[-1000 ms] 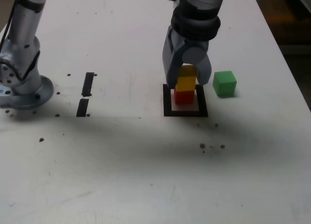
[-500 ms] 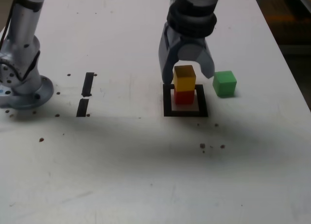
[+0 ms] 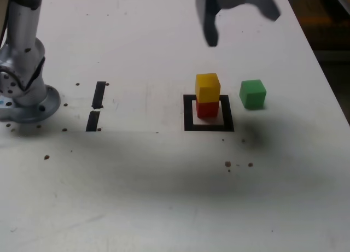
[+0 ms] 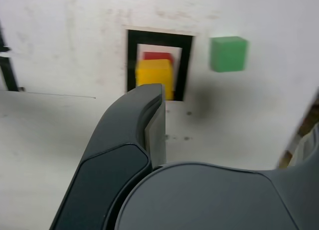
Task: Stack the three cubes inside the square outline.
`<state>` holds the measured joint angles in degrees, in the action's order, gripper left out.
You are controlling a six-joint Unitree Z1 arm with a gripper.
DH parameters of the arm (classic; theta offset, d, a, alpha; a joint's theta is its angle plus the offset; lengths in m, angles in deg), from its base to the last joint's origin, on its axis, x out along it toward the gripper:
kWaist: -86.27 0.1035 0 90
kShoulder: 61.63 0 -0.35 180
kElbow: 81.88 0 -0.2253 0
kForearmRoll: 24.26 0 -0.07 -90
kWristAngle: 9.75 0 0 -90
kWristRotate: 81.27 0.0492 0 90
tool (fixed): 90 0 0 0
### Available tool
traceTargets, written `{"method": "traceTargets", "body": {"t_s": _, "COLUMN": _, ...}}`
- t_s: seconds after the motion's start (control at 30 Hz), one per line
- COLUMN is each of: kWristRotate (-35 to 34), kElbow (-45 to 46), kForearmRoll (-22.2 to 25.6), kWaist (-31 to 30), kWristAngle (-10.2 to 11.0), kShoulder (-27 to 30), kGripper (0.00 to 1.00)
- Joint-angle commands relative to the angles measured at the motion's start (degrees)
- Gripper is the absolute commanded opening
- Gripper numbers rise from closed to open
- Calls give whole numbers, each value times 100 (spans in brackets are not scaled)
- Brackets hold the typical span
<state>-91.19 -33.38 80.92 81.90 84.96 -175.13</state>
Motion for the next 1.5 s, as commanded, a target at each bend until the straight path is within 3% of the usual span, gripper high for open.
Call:
{"method": "traceTargets", "body": {"t_s": 0.0, "kWristRotate": 36, "kElbow": -326, "kForearmRoll": 41, "kWaist": -3, "kWristAngle": 14, "kShoulder": -191, "kGripper": 100}}
{"method": "traceTargets", "body": {"t_s": 0.17, "kWristRotate": 72, "kElbow": -715, "kForearmRoll": -9, "kWaist": -3, "kWristAngle": 26, "kShoulder": -610, "kGripper": 100}}
{"method": "traceTargets", "body": {"t_s": 0.43, "kWristRotate": 77, "kElbow": -564, "kForearmRoll": -87, "kWaist": 28, "kWristAngle": 202, "kShoulder": -900, "kGripper": 99}}
{"method": "traceTargets", "body": {"t_s": 1.47, "kWristRotate": 338, "kElbow": 251, "kForearmRoll": -1110, "kWaist": 331, "kWristAngle": -179, "kShoulder": -1949, "kGripper": 91}}
